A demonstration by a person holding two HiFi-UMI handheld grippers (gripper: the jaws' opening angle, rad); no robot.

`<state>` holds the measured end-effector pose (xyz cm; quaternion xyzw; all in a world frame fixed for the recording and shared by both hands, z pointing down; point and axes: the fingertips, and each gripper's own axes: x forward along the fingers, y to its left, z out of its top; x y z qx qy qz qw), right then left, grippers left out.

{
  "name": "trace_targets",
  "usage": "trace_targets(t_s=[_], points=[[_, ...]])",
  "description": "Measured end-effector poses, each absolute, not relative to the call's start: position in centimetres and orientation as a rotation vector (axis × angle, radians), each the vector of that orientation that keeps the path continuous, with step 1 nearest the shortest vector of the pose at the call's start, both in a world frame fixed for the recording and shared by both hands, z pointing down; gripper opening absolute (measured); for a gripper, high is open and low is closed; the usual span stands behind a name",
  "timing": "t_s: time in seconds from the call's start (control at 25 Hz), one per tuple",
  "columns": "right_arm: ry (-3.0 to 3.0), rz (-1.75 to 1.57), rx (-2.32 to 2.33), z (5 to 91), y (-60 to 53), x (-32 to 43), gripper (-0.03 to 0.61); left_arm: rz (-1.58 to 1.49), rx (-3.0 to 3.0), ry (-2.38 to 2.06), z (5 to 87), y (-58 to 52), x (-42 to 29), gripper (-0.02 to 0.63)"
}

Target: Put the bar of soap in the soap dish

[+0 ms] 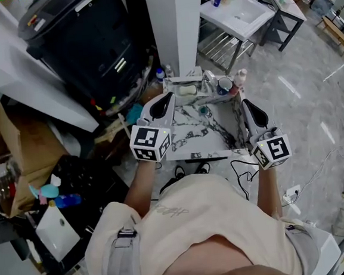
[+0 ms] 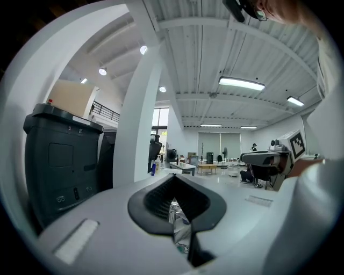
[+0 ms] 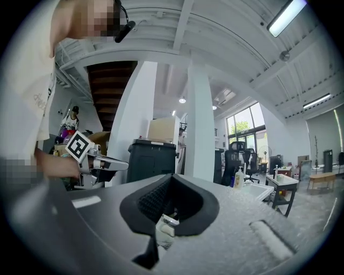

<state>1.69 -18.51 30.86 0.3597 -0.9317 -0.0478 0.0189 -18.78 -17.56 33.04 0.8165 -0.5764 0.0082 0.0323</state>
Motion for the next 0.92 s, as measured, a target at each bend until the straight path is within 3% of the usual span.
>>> trace_targets(t_s=[0.92], points=[[-2.850, -0.064, 1.197, 33.1, -17.1, 4.5, 0.001, 0.096, 2.598, -1.636, 34.1, -18.8, -15.3, 0.018]])
